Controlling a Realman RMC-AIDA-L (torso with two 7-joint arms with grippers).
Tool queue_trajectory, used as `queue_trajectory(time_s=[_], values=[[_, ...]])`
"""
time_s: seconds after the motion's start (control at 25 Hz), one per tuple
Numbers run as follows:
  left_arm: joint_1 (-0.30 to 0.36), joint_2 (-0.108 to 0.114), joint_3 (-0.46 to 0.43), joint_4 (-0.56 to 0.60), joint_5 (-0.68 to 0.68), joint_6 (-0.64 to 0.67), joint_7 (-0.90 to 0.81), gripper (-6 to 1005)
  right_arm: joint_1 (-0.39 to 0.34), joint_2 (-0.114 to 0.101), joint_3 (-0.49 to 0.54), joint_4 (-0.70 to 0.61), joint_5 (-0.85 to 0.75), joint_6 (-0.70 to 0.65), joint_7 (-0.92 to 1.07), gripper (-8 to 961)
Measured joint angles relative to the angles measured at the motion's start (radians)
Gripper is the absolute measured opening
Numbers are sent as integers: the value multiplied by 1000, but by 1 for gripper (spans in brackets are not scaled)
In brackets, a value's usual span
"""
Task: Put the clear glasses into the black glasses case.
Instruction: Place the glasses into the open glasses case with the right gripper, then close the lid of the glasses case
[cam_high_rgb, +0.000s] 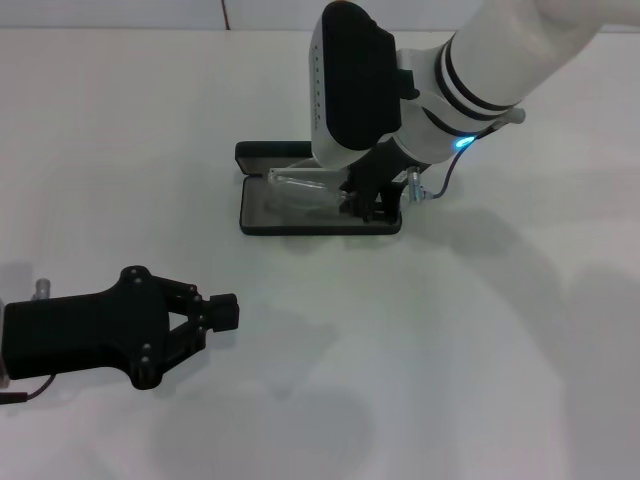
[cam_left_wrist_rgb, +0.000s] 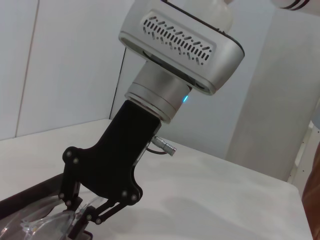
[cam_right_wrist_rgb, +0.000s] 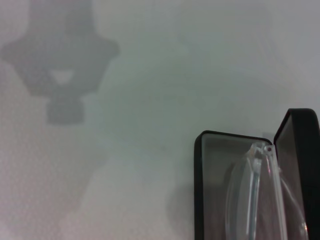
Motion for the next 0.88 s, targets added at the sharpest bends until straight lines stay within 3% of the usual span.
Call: queue_trajectory(time_s=[0.88], values=[[-5,0,0,0,2,0,-1,65,-12,0,-7,-11,4,30,1,176]])
